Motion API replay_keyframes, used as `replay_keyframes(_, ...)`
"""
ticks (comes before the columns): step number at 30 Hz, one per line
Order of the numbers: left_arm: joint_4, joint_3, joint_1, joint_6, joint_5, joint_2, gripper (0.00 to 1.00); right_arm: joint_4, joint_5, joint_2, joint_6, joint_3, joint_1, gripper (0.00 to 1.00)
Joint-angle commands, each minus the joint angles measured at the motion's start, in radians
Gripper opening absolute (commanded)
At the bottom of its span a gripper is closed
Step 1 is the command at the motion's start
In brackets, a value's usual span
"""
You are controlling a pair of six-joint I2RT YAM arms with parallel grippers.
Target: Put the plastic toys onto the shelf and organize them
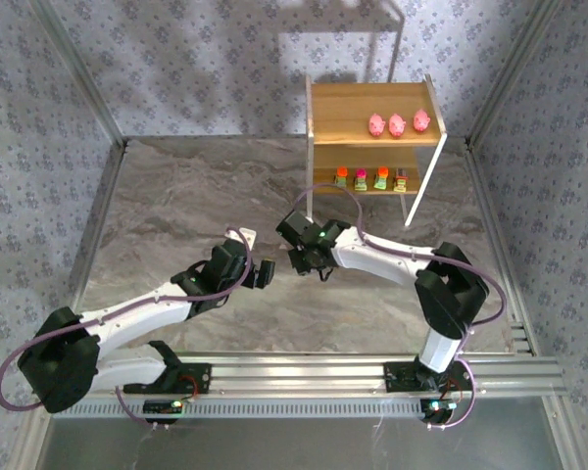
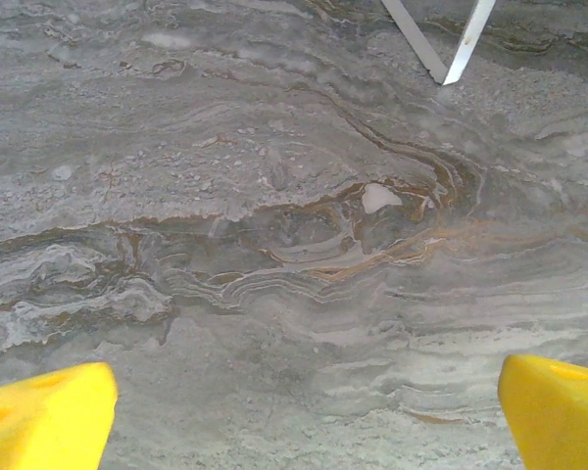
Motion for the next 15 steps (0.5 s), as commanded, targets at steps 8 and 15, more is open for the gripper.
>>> replay_keyframes(8, 0.043, 0.019, -0.046, 0.048, 0.022, 0.003, 1.0, -0.103, 0.062, -0.115, 0.003, 0.068, -0.01, 0.32)
replay_keyframes(15, 0.068, 0.029, -0.106, 0.091, 0.019, 0.014, 1.0, -0.147, 0.098, -0.187, 0.014, 0.102, -0.014, 0.32)
